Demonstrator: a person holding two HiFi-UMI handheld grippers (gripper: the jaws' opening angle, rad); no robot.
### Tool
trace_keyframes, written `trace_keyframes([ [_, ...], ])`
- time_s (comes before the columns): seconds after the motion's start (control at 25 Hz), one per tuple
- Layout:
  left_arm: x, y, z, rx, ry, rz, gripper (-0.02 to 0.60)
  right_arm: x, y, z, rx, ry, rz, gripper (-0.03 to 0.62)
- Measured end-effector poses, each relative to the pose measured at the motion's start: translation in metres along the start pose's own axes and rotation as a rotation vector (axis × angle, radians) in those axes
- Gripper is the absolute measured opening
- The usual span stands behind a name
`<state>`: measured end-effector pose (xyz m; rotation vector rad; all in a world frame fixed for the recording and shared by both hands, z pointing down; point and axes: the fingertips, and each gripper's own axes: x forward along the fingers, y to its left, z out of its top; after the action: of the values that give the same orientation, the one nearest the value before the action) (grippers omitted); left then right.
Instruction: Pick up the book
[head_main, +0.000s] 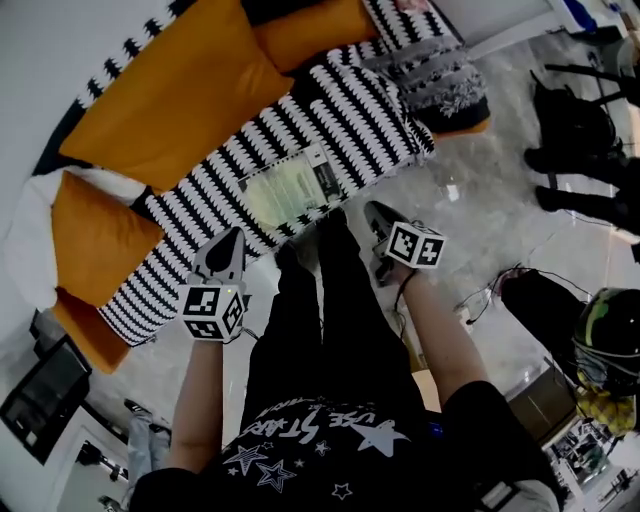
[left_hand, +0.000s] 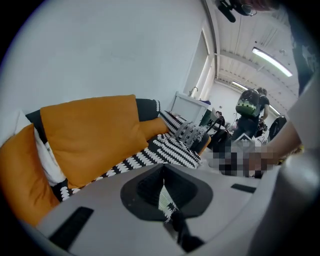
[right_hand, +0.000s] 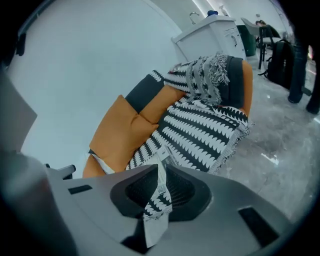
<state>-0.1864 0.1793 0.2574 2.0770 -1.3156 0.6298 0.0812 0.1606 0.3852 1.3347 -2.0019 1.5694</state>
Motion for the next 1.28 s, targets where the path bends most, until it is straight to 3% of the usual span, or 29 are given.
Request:
trace_keyframes([
  [0.32,0.049,-0.007,-0.05,-0.03,0.091,-0.01,0.008,0.065,-0.031,-0.021,0.018,0.067,0.111,0.06],
  [0.56,0.084,-0.008,-0.078,-0.046,0.153,-0.012,0.008,0.1,-0.049,-0.048,0.046,0.15,0.134,0.137],
  [0.68,0.099,-0.011,-0.079,-0.067,0.166,-0.021,0.008,0.112,-0.048,-0.052,0.067,0.176,0.16,0.235],
  [0.76,0.105,-0.014,-0.081,-0.081,0.175,-0.026,0.008,0.117,-0.048,-0.059,0.089,0.196,0.171,0.258],
  [1.04,0.133,-0.027,-0.104,-0.056,0.243,-0.041,0.008,0.147,-0.065,-0.079,0.08,0.271,0.189,0.268],
  [1.28,0.155,-0.029,-0.116,-0.087,0.254,-0.045,0.008,0.163,-0.074,-0.092,0.064,0.322,0.23,0.27],
])
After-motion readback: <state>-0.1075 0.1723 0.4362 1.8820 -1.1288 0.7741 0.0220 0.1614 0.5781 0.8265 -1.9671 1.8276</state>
